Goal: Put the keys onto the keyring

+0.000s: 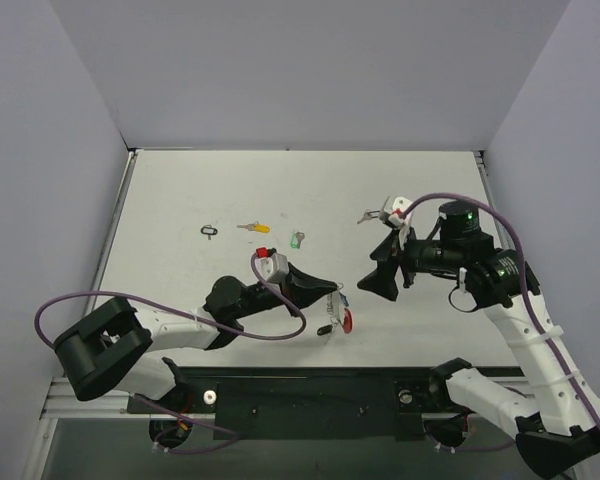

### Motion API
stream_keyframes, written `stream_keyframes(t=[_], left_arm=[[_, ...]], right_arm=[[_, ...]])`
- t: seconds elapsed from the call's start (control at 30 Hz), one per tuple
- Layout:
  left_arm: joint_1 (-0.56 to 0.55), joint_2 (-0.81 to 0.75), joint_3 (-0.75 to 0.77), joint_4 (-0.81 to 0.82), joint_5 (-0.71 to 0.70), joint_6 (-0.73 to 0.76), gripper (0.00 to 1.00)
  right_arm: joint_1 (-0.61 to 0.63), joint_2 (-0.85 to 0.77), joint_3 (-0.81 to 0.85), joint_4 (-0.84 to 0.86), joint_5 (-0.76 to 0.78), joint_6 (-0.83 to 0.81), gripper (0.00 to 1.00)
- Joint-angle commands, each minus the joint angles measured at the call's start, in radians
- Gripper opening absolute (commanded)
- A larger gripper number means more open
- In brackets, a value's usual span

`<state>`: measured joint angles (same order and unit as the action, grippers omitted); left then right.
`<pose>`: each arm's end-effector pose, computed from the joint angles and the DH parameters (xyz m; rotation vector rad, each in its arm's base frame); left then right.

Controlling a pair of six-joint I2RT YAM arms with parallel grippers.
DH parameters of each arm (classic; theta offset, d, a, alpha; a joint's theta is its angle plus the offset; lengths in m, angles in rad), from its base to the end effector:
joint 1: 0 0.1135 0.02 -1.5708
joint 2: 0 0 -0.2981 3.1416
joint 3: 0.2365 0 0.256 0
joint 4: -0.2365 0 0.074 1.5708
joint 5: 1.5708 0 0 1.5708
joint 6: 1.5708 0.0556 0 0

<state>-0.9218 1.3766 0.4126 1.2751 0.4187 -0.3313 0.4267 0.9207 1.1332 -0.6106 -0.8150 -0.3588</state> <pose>0.1467 -0.2307 0.2740 0.7711 1.1799 -1.3215 0.1413 0.1087 0.4184 -1.1996 1.5080 0.8409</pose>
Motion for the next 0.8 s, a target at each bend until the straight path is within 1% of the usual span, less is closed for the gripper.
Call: stream_keyframes(t=[0.0,0.03,0.07,0.1,0.17,0.2,0.23,0.27,0.3,0.33,0.37,0.4,0.5,0.53,0.67,0.77], left_arm=[[-0.005,0.009,0.06,0.222,-0.077,-0.029,0.0],[-0.008,0.006,0.063,0.213,-0.08,-0.031,0.0],[-0.006,0.007,0.068,0.208,-0.083,-0.04,0.0],[-0.006,0.006,0.072,0.201,-0.089,-0.046,0.0],[-0.006,0.007,0.083,0.195,-0.095,-0.063,0.0],[-0.006,0.009,0.086,0.194,-0.103,-0.078,0.0],[-0.008,0.007,0.089,0.194,-0.104,-0.09,0.0],[-0.006,0.01,0.091,0.194,-0.11,-0.098,0.0],[-0.006,0.013,0.097,0.194,-0.11,-0.109,0.0],[-0.008,0.018,0.1,0.194,-0.113,-0.113,0.0],[-0.008,0.022,0.109,0.191,-0.115,-0.12,0.0],[-0.009,0.027,0.115,0.188,-0.116,-0.12,0.0],[-0.012,0.026,0.14,0.161,-0.119,-0.12,0.0],[-0.015,0.019,0.144,0.147,-0.12,-0.12,0.0],[-0.023,0.016,0.157,0.133,-0.127,-0.12,0.0],[-0.029,0.025,0.163,0.141,-0.129,-0.13,0.0]], right_arm=[[-0.087,0.065,0.083,0.026,-0.163,0.233,0.69],[-0.091,0.093,0.101,-0.021,-0.199,0.213,0.68],[-0.098,0.107,0.112,-0.065,-0.199,0.183,0.67],[-0.108,0.121,0.112,-0.067,-0.207,0.181,0.65],[-0.166,0.147,0.117,-0.073,-0.246,0.184,0.64],[-0.199,0.158,0.126,-0.165,-0.268,0.103,0.64],[-0.209,0.193,0.167,-0.24,-0.26,-0.098,0.62],[-0.198,0.22,0.203,-0.434,-0.216,-0.205,0.61],[-0.16,0.266,0.253,-0.505,-0.201,-0.396,0.59],[-0.143,0.292,0.276,-0.635,-0.191,-0.47,0.57],[-0.12,0.325,0.308,-0.682,-0.202,-0.623,0.57],[-0.118,0.337,0.312,-0.733,-0.24,-0.673,0.57],[-0.106,0.348,0.313,-0.72,-0.299,-0.765,0.55],[-0.1,0.349,0.313,-0.672,-0.293,-0.757,0.51],[-0.092,0.349,0.278,-0.537,-0.291,-0.684,0.43],[-0.091,0.346,0.263,-0.424,-0.273,-0.603,0.43]])
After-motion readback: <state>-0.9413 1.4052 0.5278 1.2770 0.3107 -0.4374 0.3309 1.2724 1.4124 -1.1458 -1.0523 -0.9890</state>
